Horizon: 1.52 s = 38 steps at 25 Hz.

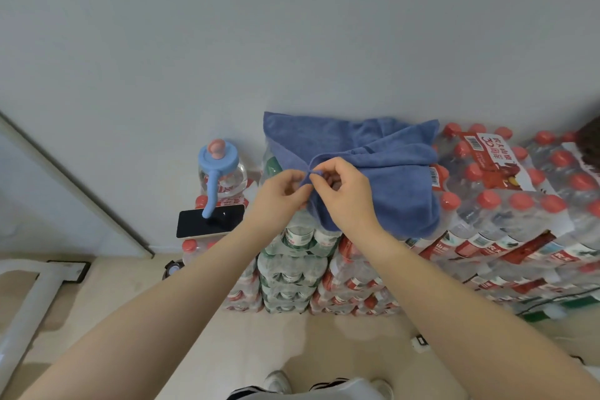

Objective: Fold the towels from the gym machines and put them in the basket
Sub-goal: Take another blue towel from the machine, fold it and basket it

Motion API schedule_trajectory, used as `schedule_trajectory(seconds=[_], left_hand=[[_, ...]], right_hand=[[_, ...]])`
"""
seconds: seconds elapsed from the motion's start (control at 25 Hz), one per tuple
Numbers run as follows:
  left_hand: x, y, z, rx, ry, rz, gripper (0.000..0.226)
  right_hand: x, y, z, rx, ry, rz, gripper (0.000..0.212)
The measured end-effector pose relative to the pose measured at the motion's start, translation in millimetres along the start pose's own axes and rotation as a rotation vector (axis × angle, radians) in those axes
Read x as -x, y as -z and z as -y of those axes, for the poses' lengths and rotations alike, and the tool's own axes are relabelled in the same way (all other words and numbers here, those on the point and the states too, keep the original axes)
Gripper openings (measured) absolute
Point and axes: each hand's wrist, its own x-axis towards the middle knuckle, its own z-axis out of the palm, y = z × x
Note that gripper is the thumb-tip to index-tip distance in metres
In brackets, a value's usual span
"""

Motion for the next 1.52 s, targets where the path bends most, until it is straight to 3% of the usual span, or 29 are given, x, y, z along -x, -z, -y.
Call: schedule_trajectory(seconds=[0.24, 0.52, 0.8, 1.0, 1.16, 1.4, 1.52], left_hand=[[0.4, -9.0, 5.3, 0.175, 0.076, -0.007, 0.012], [1.2, -10.7, 3.4, 0.364, 0.172, -0.108, 0.004], [-1.7, -19.0, -7.2, 0.759, 0.364, -0.052, 0.018], [-3.1, -24.6, -9.3, 0.655, 0.281, -0.041, 0.014], [-3.4, -26.5, -13.3, 0.638, 0.259, -0.079, 0.015], [9.2, -33.9, -36.4, 0.641, 0.227, -0.045, 0.018], [24.0, -44.6, -53.7, 0.704, 0.157, 0.002, 0.018]], right_hand=[[8.9, 2.6, -9.3, 0.262, 0.184, 0.032, 0.019], [9.9, -1.0, -7.6, 0.311, 0.159, 0.006, 0.02], [2.8, 1.4, -2.6, 0.213, 0.007, -0.019, 0.011], [3.9, 7.5, 0.2, 0.093, -0.11, -0.048, 0.007], [5.1, 8.0, 0.1, 0.289, 0.051, 0.074, 0.016], [17.3, 33.7, -3.3, 0.325, 0.152, -0.02, 0.023], [23.2, 56.2, -8.7, 0.22, 0.157, -0.017, 0.024]])
